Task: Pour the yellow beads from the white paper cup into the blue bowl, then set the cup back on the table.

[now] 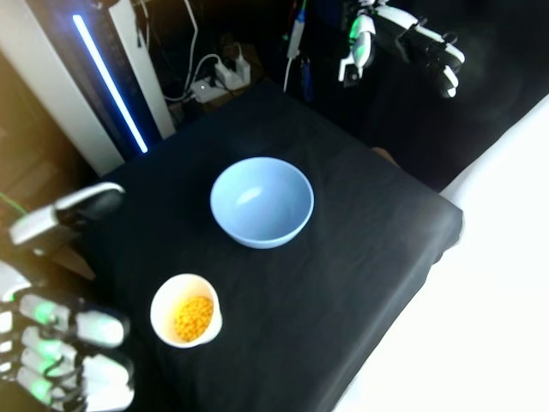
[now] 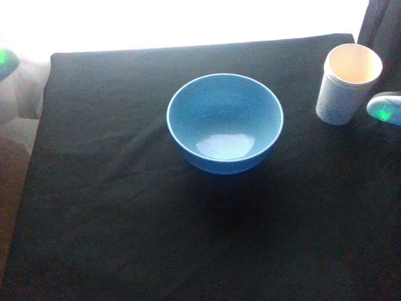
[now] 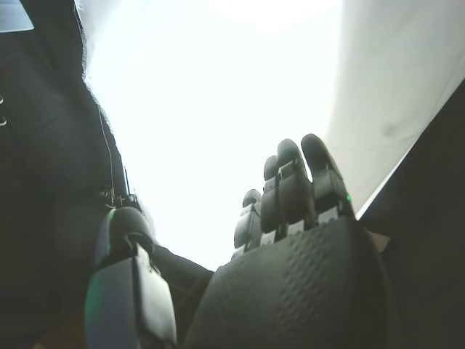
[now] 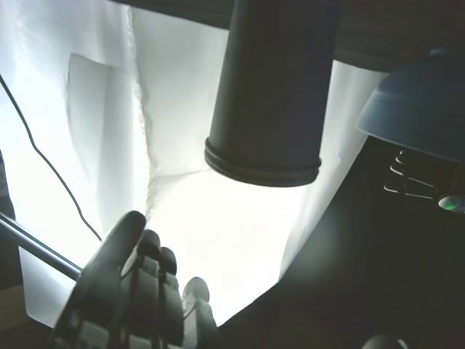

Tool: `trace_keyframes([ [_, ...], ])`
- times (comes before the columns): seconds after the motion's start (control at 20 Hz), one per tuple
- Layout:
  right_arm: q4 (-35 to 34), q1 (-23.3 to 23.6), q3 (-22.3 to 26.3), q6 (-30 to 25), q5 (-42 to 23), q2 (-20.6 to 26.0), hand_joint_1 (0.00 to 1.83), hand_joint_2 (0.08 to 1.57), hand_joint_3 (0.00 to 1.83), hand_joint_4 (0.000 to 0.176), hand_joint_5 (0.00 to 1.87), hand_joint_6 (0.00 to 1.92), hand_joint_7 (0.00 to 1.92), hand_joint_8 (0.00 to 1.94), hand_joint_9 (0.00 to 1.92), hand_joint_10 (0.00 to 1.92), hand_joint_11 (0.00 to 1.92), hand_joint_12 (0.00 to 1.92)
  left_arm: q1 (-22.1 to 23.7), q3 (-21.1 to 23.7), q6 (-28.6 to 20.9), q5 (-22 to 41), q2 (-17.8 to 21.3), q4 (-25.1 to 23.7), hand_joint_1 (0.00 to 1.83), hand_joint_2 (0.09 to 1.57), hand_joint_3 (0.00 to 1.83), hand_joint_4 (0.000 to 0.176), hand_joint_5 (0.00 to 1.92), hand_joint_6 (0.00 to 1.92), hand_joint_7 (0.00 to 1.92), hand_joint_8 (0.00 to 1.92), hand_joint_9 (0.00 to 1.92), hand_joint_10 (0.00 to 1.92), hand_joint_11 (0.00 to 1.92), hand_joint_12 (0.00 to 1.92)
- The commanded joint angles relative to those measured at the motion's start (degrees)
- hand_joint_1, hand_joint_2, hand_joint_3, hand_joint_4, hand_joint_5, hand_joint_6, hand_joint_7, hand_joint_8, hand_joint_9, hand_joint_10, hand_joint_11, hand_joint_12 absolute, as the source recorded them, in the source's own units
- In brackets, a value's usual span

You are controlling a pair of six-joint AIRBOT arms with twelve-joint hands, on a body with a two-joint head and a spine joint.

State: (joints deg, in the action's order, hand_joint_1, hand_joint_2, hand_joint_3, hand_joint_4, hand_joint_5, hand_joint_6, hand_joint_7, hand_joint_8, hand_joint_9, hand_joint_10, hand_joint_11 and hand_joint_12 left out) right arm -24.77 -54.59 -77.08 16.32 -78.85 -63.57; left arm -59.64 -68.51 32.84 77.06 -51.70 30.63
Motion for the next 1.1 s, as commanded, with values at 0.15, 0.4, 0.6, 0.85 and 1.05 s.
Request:
trace_keyframes([
  [0.15, -2.2, -0.89, -0.9, -0.78, -5.97, -0.51, 0.72, 0.51, 0.0, 0.08, 0.0, 0.0, 0.06, 0.01, 0.0, 0.0, 0.0, 0.07, 0.23, -0.37, -0.54, 7.2, 0.02, 0.58, 0.18, 0.96, 0.0, 0.107, 0.0, 0.0, 0.1, 0.0, 0.09, 0.0, 0.0, 0.25],
  [0.4, -4.3, -0.94, -4.26, -4.56, -2.89, -3.91, 0.8, 0.57, 0.01, 0.035, 0.0, 0.0, 0.08, 0.01, 0.0, 0.0, 0.02, 0.05, 0.22, -0.4, -0.55, 7.13, -0.22, 0.52, 0.24, 0.96, 0.0, 0.081, 0.0, 0.0, 0.14, 0.01, 0.1, 0.0, 0.0, 0.26],
  [0.6, -5.33, -0.93, -6.26, -5.25, 0.07, -5.87, 0.82, 0.61, 0.01, 0.04, 0.0, 0.0, 0.09, 0.01, 0.0, 0.0, 0.0, 0.0, 0.23, -0.67, -0.57, 6.99, -0.13, 0.36, 0.23, 0.99, 0.0, 0.091, 0.0, 0.0, 0.14, 0.0, 0.12, 0.0, 0.0, 0.24],
  [0.85, -6.44, -0.93, -8.64, -5.38, 3.77, -7.17, 0.69, 0.55, 0.0, 0.001, 0.02, 0.0, 0.14, 0.02, 0.02, 0.01, 0.02, 0.01, 0.23, -0.69, -0.58, 6.61, -0.2, -0.17, 0.22, 0.98, 0.0, 0.085, 0.0, 0.0, 0.15, 0.0, 0.12, 0.0, 0.0, 0.24],
  [1.05, -7.32, -0.91, -10.56, -6.89, 5.32, -9.0, 0.66, 0.51, 0.0, 0.026, 0.12, 0.01, 0.19, 0.0, 0.04, 0.01, 0.01, 0.01, 0.23, -0.71, -0.58, 6.56, -0.21, -0.37, 0.23, 0.98, 0.0, 0.086, 0.0, 0.0, 0.15, 0.0, 0.11, 0.0, 0.0, 0.17],
])
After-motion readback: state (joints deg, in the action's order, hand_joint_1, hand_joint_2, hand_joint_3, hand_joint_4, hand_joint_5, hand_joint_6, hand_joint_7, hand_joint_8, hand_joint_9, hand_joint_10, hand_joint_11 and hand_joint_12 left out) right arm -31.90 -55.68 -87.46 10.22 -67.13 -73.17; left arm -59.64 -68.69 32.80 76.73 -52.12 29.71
